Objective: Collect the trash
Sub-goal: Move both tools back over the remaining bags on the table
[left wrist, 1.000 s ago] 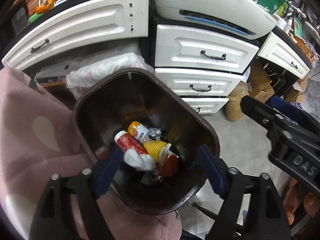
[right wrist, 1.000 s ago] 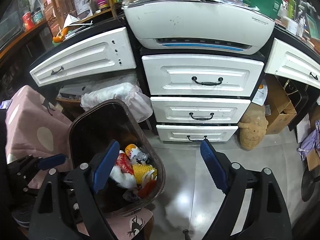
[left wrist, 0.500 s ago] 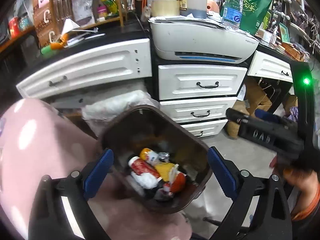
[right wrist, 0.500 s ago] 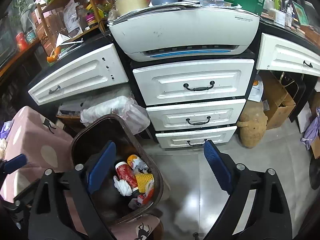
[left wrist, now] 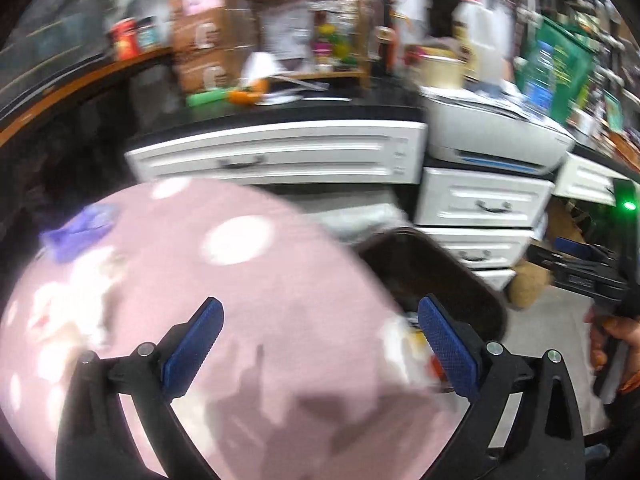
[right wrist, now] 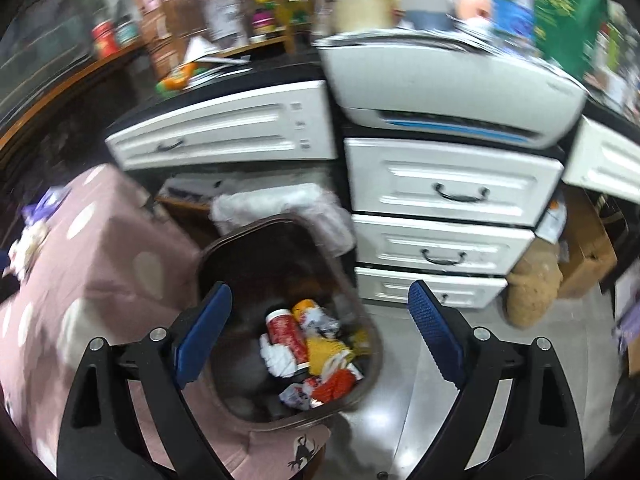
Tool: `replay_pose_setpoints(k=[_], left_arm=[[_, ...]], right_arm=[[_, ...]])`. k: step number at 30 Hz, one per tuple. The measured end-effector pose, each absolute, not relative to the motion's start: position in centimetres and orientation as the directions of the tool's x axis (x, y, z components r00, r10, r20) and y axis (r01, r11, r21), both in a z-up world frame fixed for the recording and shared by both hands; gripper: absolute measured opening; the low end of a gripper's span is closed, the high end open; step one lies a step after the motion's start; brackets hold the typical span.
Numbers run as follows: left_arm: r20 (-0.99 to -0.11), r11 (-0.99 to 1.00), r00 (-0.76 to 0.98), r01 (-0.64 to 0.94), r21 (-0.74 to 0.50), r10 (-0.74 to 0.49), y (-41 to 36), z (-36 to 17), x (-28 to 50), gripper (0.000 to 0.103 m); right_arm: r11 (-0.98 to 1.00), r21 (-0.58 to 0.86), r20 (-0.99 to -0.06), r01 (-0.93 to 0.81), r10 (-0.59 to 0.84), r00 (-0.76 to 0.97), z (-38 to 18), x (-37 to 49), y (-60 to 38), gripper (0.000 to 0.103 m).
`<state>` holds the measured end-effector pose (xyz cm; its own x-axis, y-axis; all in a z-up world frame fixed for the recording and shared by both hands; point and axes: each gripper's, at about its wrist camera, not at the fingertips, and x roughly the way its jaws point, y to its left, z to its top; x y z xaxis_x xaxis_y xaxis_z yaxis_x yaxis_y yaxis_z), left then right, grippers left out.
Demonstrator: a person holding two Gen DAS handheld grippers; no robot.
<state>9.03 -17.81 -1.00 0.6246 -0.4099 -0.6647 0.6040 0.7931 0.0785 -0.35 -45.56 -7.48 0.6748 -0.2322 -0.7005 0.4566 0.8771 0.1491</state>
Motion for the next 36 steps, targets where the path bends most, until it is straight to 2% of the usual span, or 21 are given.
replay_pose_setpoints(k=[13,18,23,26,28,29,31,33,36], left_arm=[[-0.674,0.94,0.724,0.315,0.133,-0.147,-2.2,-1.7,16.2,0.097],[-0.668,0.937,0.735,0.304,0.17,-0.117,0.2,-2.1,18.1,0.097],[-0.638,0.903,0.769,0.306,0.3,-0.048,0.4,-3.4,19.9,0.096],[-0.683,0.902,0.729,0.322,0.286,-0.044,0.7,-4.8,20.9,0.08],[-0.712,0.906,0.699,0.341,0.252,-0.065,0.9,-5.1,21.3,0.057],[-0.706,0.911,0.705,0.333,0.243,-0.069,1.1,-4.9,21.2,0.053],[-0.709,0.919,0.701,0.328,0.219,-0.081,1.5,-4.6,20.9,0.028],[-0.723,0.933,0.682,0.322,0.164,-0.108,2.0,-4.6,20.8,0.015],[-0.715,0.947,0.689,0.297,0.125,-0.122,2.7,-4.2,20.3,0.01]], right_arm=[[0.965,0.091,-0.728,0.247,-0.105,0.677,-5.9,2.4,-37.8,0.089],[0.977,0.087,-0.729,0.194,-0.07,0.681,-5.1,3.2,-35.5,0.089],[0.987,0.075,-0.728,0.144,-0.045,0.685,-4.2,4.1,-33.0,0.089],[0.991,0.073,-0.727,0.116,-0.027,0.687,-3.7,4.7,-31.4,0.089],[0.993,0.069,-0.724,0.097,-0.017,0.689,-3.4,5.2,-30.5,0.089],[0.994,0.066,-0.723,0.084,-0.01,0.69,-3.3,5.5,-29.9,0.089],[0.996,0.064,-0.724,0.057,0.007,0.689,-3.0,6.2,-28.7,0.089],[0.997,0.065,-0.725,0.029,0.028,0.688,-2.8,6.9,-27.5,0.089],[0.997,0.071,-0.726,-0.028,0.071,0.684,-2.5,8.2,-25.2,0.089]])
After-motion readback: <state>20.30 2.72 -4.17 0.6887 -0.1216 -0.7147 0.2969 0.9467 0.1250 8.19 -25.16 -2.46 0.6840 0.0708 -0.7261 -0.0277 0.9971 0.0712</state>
